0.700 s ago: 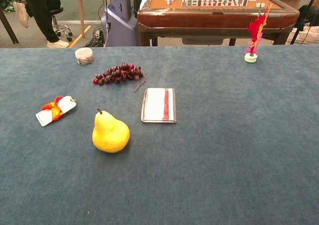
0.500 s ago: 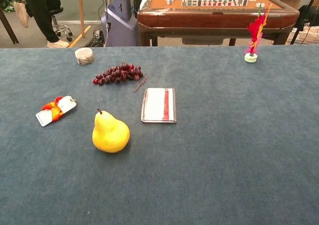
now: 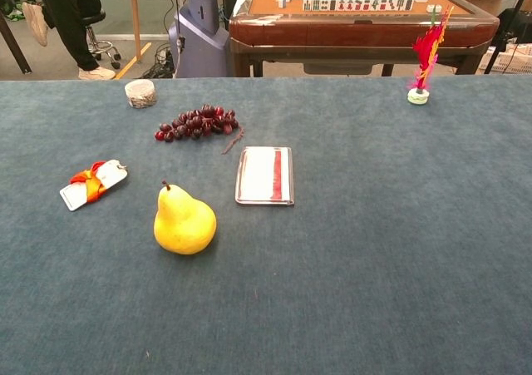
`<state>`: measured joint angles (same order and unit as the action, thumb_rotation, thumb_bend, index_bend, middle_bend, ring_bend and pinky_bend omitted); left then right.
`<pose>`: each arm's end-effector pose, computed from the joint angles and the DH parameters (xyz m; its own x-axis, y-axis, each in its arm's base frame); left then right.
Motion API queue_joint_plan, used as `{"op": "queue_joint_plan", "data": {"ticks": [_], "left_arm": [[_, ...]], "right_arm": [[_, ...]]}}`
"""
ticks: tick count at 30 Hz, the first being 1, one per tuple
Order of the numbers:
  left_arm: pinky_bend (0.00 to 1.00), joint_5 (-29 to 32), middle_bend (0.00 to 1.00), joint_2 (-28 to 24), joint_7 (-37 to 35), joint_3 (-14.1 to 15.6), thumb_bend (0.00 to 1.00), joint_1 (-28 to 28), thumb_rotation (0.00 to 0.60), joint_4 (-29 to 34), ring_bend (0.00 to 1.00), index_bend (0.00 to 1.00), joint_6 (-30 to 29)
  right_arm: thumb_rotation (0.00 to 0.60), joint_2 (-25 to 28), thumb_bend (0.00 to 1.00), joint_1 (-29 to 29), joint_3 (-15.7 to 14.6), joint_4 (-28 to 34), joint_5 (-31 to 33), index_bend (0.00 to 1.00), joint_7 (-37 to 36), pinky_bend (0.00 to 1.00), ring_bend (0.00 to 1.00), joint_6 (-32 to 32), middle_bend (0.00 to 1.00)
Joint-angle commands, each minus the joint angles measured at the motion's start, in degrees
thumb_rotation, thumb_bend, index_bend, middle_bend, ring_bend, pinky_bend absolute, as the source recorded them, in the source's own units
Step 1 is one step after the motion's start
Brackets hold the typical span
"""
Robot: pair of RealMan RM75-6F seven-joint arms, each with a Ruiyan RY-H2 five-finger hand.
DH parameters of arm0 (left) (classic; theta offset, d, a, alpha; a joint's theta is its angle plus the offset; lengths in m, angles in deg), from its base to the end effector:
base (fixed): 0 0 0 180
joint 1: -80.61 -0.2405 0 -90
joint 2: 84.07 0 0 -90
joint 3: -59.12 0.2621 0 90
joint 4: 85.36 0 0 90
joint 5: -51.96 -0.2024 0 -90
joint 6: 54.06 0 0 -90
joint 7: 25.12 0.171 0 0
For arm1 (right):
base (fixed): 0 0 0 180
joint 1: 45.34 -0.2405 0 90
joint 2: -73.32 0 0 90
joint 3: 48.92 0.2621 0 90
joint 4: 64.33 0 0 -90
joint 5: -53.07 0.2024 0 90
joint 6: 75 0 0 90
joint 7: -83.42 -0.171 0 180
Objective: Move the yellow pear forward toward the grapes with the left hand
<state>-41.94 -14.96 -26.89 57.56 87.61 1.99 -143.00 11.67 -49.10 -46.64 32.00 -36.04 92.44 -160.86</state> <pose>-0.2908 0.2131 0.1453 0.3685 -0.0520 0.9282 0.9109 -0.1793 -0.3717 -0.2979 -0.1989 0.1730 0.5158 -0.0002 0.8567 -0.8556 -0.0503 0.5151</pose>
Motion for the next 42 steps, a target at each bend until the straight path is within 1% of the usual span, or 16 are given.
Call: {"op": "queue_joint_plan", "data": {"ticks": [1, 3, 4, 6, 8, 15, 23, 28, 35, 42], "left_arm": [[1.00, -3.33, 1.00, 1.91, -2.95, 0.79, 0.03, 1.40, 0.600, -0.33, 0.93, 0.86, -0.48], [1.00, -4.98, 1.00, 2.73, -1.69, 1.13, 0.03, 2.14, 0.600, -0.59, 0.98, 0.92, -0.19], [1.00, -5.90, 1.00, 3.22, -0.43, 1.43, 0.03, 2.62, 0.600, -0.39, 0.99, 0.94, 0.32], [1.00, -6.73, 1.00, 3.66, 1.31, 2.00, 0.03, 3.39, 0.600, 0.60, 1.00, 0.98, 1.82], [1.00, -7.01, 1.00, 4.12, 2.05, 2.50, 0.03, 4.52, 0.600, 1.93, 1.00, 1.00, 4.14], [1.00, -5.53, 1.00, 6.82, 7.68, 1.82, 0.03, 7.56, 0.600, 4.26, 1.00, 1.00, 9.86], [1.00, -0.86, 1.00, 10.45, 13.36, -0.52, 0.03, 10.84, 0.600, 6.83, 1.00, 1.00, 15.56], [1.00, 2.17, 1.00, 12.30, 17.34, -1.87, 0.03, 12.41, 0.600, 8.80, 1.00, 1.00, 17.93], [1.00, 4.96, 1.00, 13.66, 22.35, -2.73, 0.03, 14.30, 0.600, 11.57, 1.00, 1.00, 20.33], [1.00, 7.50, 1.00, 15.51, 26.36, -3.14, 0.03, 16.13, 0.600, 11.90, 1.00, 1.00, 22.43]], "right_arm": [[0.600, 0.22, 0.10, 0.04, 0.11, 0.18, 0.06, 0.46, -0.02, 0.33, 0.22, -0.15, 0.30], [0.600, 0.39, 0.10, 0.11, 0.22, 0.42, -0.14, 0.46, -0.20, 0.33, 0.22, -0.54, 0.30], [0.600, 0.54, 0.10, 0.17, 0.27, 0.56, -0.31, 0.46, -0.38, 0.33, 0.22, -0.82, 0.30], [0.600, 0.71, 0.10, 0.27, 0.35, 0.67, -0.48, 0.46, -0.61, 0.33, 0.22, -1.20, 0.30], [0.600, 0.81, 0.10, 0.46, 0.46, 0.60, -0.61, 0.46, -0.55, 0.33, 0.22, -1.77, 0.30], [0.600, 1.27, 0.10, 1.45, 0.90, 1.01, -1.08, 0.46, 0.02, 0.33, 0.22, -4.27, 0.30], [0.600, 2.13, 0.10, 1.80, 1.11, 1.51, -0.98, 0.46, -0.89, 0.33, 0.22, -4.74, 0.30], [0.600, 2.45, 0.10, 1.86, 1.18, 1.72, -0.91, 0.46, -1.28, 0.33, 0.22, -4.70, 0.30], [0.600, 2.61, 0.10, 1.91, 1.22, 1.91, -0.84, 0.46, -1.48, 0.33, 0.22, -4.59, 0.30], [0.600, 2.79, 0.10, 1.89, 1.25, 2.05, -0.59, 0.46, -1.50, 0.33, 0.22, -4.26, 0.30]]}}
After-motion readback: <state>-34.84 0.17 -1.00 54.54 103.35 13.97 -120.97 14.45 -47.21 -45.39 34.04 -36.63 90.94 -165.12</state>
